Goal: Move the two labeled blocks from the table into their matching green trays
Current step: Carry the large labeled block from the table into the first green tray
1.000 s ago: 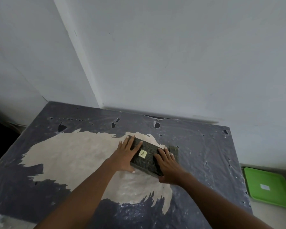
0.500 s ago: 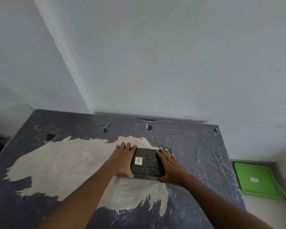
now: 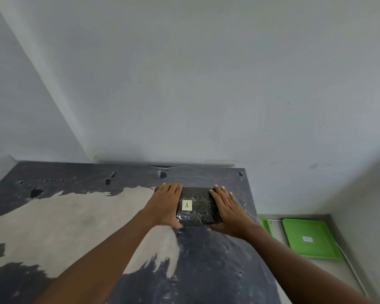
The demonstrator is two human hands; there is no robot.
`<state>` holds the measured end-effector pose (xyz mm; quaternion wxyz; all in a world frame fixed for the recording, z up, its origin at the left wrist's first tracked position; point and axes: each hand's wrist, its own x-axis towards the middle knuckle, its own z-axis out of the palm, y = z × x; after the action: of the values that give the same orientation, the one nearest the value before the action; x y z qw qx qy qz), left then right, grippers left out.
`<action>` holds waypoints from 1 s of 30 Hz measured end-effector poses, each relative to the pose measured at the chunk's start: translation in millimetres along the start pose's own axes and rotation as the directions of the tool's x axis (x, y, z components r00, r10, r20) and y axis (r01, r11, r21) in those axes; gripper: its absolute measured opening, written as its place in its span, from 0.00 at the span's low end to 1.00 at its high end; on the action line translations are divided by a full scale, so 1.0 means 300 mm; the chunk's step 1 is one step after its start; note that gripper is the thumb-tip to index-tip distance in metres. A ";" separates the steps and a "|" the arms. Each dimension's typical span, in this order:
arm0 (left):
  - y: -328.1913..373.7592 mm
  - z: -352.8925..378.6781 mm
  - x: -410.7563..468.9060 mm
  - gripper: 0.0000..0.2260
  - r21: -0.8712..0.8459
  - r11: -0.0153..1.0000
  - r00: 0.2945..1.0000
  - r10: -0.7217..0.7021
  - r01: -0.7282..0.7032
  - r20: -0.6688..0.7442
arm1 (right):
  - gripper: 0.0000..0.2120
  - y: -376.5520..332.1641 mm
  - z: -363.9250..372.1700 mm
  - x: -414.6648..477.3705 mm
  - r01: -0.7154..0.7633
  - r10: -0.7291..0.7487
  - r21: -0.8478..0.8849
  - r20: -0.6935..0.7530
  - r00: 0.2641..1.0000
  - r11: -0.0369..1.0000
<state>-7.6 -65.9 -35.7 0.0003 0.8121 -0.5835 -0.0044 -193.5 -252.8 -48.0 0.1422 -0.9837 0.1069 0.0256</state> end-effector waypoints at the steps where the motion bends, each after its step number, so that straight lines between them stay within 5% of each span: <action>1: 0.077 -0.006 0.019 0.51 0.004 1.000 1.000 0.002 -0.002 -0.006 | 0.55 0.047 -0.020 -0.060 -0.010 0.010 0.006 -0.005 1.000 1.000; 15: 1.119 0.034 0.239 0.60 -0.006 1.000 0.999 0.010 -0.010 0.050 | 0.55 0.722 -0.223 -0.919 -0.264 0.261 0.105 0.043 0.965 0.959; 30: 1.513 0.196 0.639 0.58 -0.074 0.991 0.979 0.120 -0.109 0.162 | 0.53 1.186 -0.176 -1.070 -0.384 0.370 0.105 0.125 0.920 0.917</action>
<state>-377.0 -392.0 -93.4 -0.0219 0.7734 -0.6270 -0.0909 -583.1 -535.9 -69.1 0.2027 -0.9309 0.2885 0.0961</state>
